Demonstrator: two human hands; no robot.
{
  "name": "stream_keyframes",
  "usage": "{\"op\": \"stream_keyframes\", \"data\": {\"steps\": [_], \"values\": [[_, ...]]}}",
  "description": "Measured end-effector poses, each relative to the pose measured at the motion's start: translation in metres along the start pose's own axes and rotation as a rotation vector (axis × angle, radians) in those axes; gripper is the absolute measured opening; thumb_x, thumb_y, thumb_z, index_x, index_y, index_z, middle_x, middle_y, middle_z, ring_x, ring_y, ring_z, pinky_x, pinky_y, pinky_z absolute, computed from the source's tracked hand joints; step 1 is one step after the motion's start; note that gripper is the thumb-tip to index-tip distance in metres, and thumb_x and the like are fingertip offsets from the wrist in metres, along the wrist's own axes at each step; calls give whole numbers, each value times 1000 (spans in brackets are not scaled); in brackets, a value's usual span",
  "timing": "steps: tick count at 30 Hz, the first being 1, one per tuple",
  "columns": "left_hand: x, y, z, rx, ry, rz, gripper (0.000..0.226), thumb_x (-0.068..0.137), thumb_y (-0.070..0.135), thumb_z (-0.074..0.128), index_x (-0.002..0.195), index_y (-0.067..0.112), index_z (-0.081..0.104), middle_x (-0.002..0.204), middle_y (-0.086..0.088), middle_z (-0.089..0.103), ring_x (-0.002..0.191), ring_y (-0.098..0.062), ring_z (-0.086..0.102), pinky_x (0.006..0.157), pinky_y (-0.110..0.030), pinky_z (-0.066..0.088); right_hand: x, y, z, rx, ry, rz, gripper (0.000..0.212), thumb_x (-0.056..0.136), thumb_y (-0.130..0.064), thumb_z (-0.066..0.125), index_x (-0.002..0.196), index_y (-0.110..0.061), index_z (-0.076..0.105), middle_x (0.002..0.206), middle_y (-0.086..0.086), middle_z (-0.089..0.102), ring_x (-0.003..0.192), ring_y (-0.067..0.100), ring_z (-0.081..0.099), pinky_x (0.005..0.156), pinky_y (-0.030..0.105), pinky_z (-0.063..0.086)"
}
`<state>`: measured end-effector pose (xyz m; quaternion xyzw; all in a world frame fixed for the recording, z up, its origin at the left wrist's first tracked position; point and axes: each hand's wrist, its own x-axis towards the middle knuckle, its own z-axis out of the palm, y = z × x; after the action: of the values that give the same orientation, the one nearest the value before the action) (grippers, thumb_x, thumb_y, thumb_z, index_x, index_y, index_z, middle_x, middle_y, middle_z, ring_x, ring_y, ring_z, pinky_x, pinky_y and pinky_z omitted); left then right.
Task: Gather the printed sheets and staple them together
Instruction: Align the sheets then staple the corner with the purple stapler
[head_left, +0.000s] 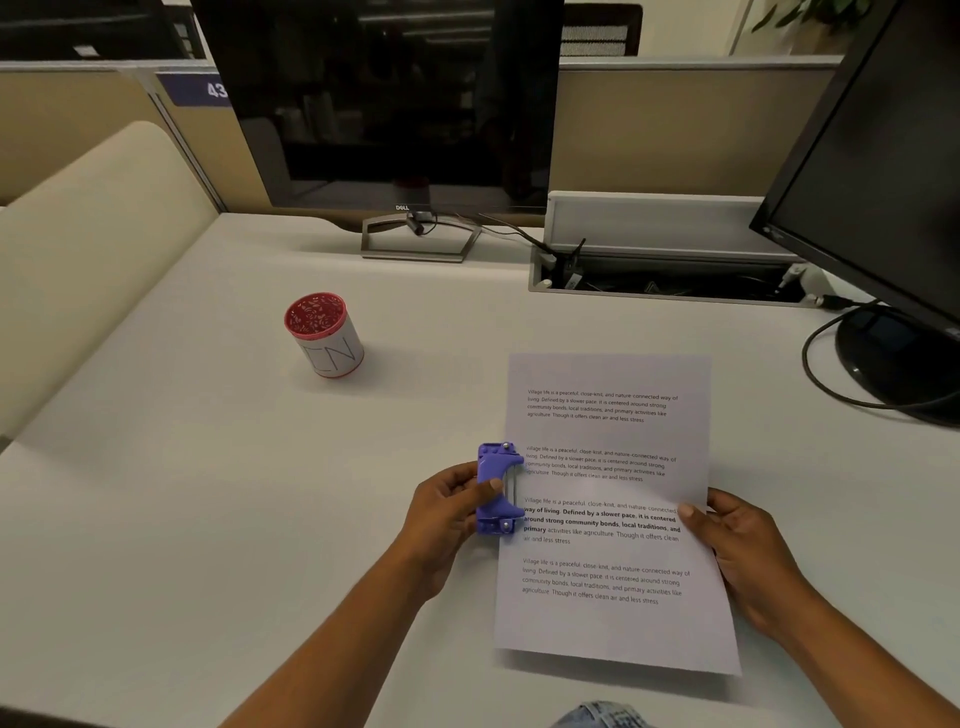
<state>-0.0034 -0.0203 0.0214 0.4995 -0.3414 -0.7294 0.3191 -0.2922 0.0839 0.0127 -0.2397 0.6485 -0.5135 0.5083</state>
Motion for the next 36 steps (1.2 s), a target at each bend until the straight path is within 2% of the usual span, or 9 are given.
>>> {"op": "stream_keyframes", "data": {"steps": [6, 10, 16, 19, 23, 27, 31, 36], "values": [[1, 0, 3, 34, -32, 10, 44, 69, 22, 78, 111, 15, 67, 98, -7, 78, 92, -23, 72, 86, -40, 56, 1, 4, -3, -5, 9, 6, 21, 91, -7, 60, 111, -9, 68, 100, 18, 76, 89, 39, 73, 85, 57, 56], [3, -2, 3, 22, -23, -4, 53, 66, 26, 80, 115, 18, 63, 101, -9, 78, 94, -25, 72, 92, -47, 54, 1, 7, -2, 7, 11, 13, 22, 91, -7, 60, 111, -9, 68, 101, 19, 76, 91, 41, 72, 87, 60, 54], [6, -8, 2, 26, -8, -26, 39, 82, 18, 75, 119, 20, 61, 95, -4, 79, 86, -21, 74, 82, -41, 60, 2, 11, -2, 6, 9, 13, 21, 92, -7, 59, 111, -9, 68, 101, 20, 76, 91, 43, 72, 86, 60, 54], [5, -8, 4, 63, 8, -16, 50, 72, 29, 79, 118, 20, 61, 96, -5, 79, 89, -22, 74, 83, -43, 60, 3, 13, -2, 4, 11, 12, 20, 92, -6, 59, 109, -10, 70, 100, 19, 76, 90, 41, 72, 81, 56, 57], [3, -9, 8, 101, 20, 22, 52, 65, 33, 81, 112, 19, 67, 94, -2, 80, 79, -15, 75, 61, -23, 57, 5, 13, -2, 2, 8, 11, 20, 92, -7, 60, 109, -12, 70, 99, 18, 77, 85, 37, 74, 71, 44, 61], [3, -9, 8, 104, 4, 29, 47, 66, 36, 81, 109, 20, 71, 95, -4, 79, 80, -15, 75, 64, -24, 57, 6, 12, -5, 7, 15, 6, 20, 92, -5, 60, 107, -11, 71, 97, 17, 77, 81, 33, 75, 63, 36, 61], [5, -8, 9, 93, 7, 23, 47, 66, 33, 81, 109, 16, 72, 90, -3, 80, 75, -14, 74, 63, -24, 57, 7, 12, -6, 8, 17, 8, 20, 92, -4, 60, 107, -10, 71, 97, 17, 77, 80, 32, 75, 64, 37, 61], [6, -9, 9, 73, 23, 41, 47, 65, 30, 82, 109, 17, 72, 89, -5, 80, 76, -15, 74, 65, -25, 58, 5, 10, -4, 10, 9, 6, 20, 92, -5, 60, 109, -10, 70, 98, 18, 77, 84, 36, 74, 72, 45, 61]]}}
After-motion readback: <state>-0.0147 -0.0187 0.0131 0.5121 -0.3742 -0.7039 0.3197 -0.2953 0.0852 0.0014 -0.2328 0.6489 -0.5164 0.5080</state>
